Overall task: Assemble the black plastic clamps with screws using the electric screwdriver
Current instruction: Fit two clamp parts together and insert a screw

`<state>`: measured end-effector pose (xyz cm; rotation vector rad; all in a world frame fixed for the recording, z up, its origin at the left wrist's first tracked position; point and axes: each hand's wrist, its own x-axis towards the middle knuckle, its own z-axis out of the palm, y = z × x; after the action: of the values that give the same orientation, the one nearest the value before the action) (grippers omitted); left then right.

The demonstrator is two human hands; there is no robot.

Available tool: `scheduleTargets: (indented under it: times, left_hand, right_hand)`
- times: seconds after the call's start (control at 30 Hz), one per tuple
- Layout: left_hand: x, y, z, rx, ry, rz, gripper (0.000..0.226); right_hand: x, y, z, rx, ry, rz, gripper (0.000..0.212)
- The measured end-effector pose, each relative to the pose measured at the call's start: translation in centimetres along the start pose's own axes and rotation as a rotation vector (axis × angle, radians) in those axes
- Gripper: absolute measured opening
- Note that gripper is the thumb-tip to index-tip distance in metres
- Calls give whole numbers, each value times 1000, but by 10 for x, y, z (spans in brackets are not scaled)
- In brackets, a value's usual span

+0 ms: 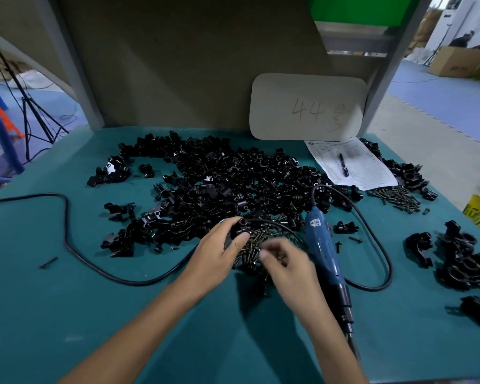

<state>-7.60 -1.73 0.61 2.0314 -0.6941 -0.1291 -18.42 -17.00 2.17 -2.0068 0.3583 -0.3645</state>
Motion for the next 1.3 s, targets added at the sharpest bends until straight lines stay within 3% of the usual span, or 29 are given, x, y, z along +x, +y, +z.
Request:
scheduleTargets:
  times: [0.13,0.33,0.5,0.63,0.7,0.8,1.1,1.3]
  left_hand:
    - [-1,-15,4,56,54,-29,53]
    - [-6,-28,13,138,75,-14,51]
    - [-8,-28,13,159,63,9,51]
    - [-7,-25,13,186,59,36,47]
    - [-7,-24,14,203,64,45,45]
    - [-7,-23,14,208,61,50,42]
    - [-7,-25,14,221,40,62,41]
    - [-8,-28,16,232,46,86,44]
  right_hand:
    - [-25,19,1,-530,-258,-56,17]
    - [-26,19,9,-650,-113,-124,22]
    - [-9,14,-3,-313,87,-98,20]
    - [14,10,4,238,35,69,18]
    - [24,9,14,386,-4,103,12]
    - [35,9,22,471,-44,127,13]
    - [48,8,14,421,-192,119,16]
    - [51,8,20,452,-117,120,7]
